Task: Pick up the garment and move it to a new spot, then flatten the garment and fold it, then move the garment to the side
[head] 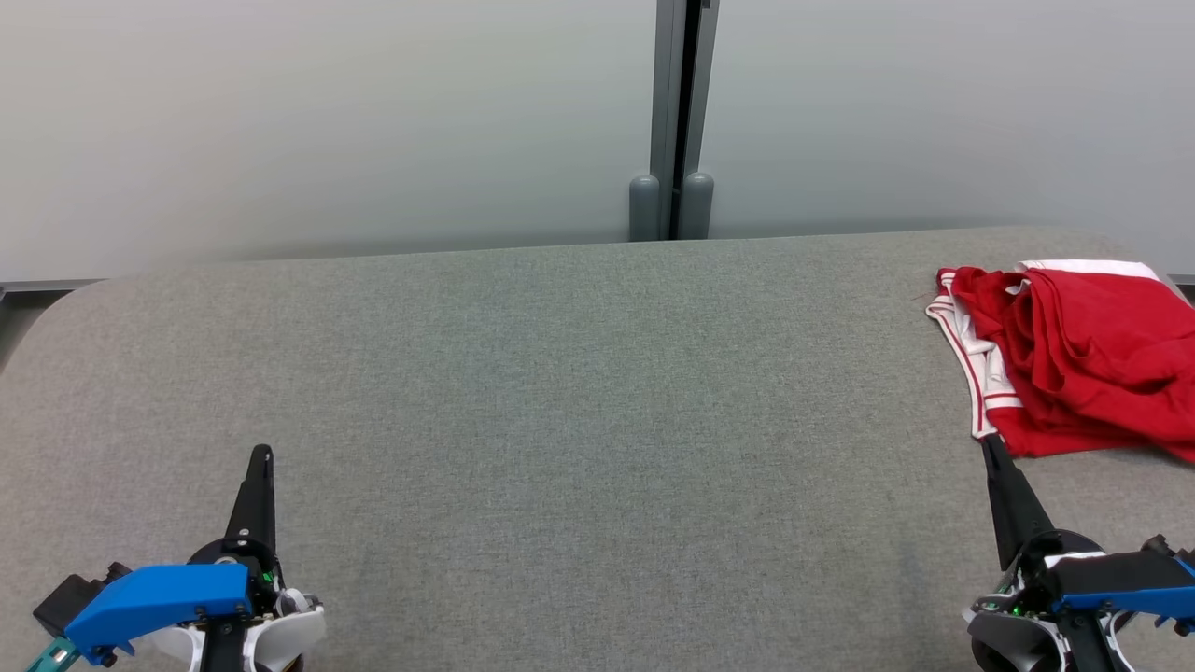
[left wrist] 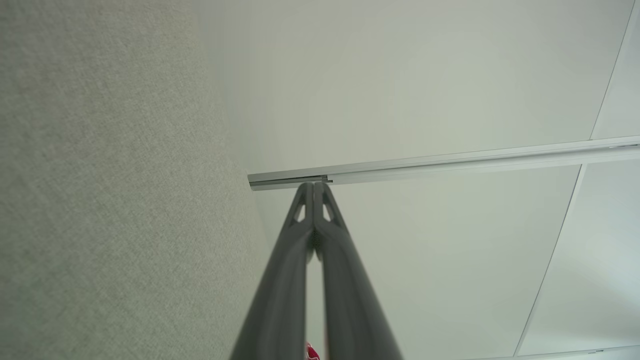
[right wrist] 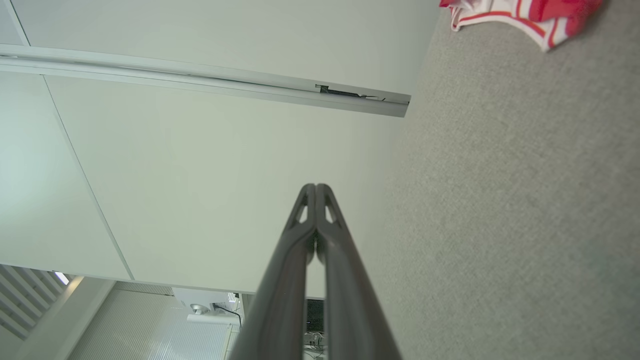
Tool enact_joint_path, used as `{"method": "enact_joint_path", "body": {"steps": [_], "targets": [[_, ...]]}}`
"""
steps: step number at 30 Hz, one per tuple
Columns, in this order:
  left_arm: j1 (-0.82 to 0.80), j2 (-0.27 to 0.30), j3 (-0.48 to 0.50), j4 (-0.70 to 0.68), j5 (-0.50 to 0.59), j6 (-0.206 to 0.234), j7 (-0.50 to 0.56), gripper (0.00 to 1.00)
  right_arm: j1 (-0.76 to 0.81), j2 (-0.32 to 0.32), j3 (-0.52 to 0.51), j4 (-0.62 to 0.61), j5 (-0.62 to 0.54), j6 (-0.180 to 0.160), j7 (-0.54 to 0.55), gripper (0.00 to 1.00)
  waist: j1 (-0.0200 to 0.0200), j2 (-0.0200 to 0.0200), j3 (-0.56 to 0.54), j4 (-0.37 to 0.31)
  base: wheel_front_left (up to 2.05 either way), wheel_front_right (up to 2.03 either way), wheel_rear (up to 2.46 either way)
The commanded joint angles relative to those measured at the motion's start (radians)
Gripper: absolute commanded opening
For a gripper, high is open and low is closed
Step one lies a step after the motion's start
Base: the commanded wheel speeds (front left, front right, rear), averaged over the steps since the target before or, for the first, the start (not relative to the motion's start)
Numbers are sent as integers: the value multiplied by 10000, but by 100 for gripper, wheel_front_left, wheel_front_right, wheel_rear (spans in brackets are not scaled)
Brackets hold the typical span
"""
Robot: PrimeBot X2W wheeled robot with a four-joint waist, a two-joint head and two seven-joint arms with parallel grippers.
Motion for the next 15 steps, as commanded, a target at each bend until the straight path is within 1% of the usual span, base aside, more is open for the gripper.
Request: {"method": "enact_joint_path", "body": {"steps": [1, 15], "targets": [[-187, 23, 58, -65, -213, -64, 62, 0, -150, 19, -39, -2, 226, 4, 50, 0, -1, 0, -5, -3, 0, 0, 0], [-238, 24, 137, -72, -1221, -157, 310, 0, -201, 30, -117, 20, 1173, 4, 287, 0, -1, 0, -56, -29, 0, 0, 0]]}}
